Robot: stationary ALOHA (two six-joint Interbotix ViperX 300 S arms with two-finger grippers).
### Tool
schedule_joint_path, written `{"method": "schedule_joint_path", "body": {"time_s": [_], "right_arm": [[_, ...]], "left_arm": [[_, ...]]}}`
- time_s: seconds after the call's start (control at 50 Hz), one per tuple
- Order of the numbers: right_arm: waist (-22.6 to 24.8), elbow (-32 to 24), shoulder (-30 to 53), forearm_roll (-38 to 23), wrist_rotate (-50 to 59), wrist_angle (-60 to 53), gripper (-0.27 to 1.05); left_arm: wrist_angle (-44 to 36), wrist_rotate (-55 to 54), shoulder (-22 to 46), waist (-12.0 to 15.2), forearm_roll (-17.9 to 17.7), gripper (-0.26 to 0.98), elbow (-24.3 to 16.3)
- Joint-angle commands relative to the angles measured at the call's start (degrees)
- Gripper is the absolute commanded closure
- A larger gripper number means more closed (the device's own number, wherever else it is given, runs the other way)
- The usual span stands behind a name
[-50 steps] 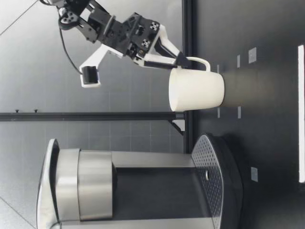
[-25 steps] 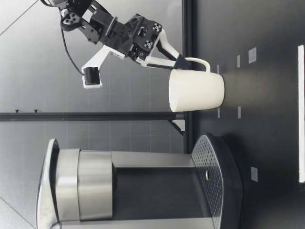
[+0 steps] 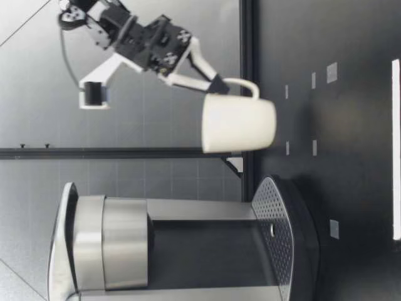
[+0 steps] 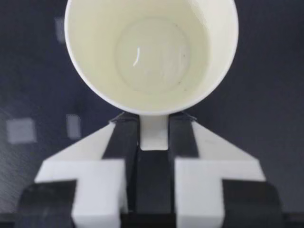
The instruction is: Place the coffee capsule inside the capsule container, then place the cup onto the center of the cup tray.
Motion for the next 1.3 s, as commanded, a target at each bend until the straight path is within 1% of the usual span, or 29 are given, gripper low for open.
{"method": "schedule_joint_path", "body": {"time_s": [0.0, 0.08, 0.36, 0.72, 0.92, 1.28], "right_arm": [[2.8, -1.8, -2.0, 1.1, 0.1, -1.0, 0.61], [4.3, -3.1, -1.1, 1.2, 0.7, -2.0, 0.62], [6.6, -9.1, 3.3, 1.5, 1.5, -2.6, 0.62], [7.8, -14.6, 7.7, 1.5, 1.8, -2.5, 0.62], [8.1, -16.3, 9.1, 1.5, 1.8, -2.3, 0.62], [8.3, -17.2, 10.5, 1.5, 1.8, -2.4, 0.62]], "left_arm": [[-0.4, 0.0, -0.3, -0.1, 0.6, 0.59, -0.7], [-0.4, 0.0, -0.3, -0.1, 0.7, 0.59, -0.6], [-0.4, -0.1, -0.3, -0.1, 0.7, 0.59, -0.6], [-0.4, -0.1, -0.4, -0.1, 0.7, 0.59, -0.3], [-0.2, -0.1, -0.5, -0.1, 0.7, 0.59, -0.1], [-0.2, -0.1, -0.8, -0.1, 0.7, 0.59, 0.0]]}}
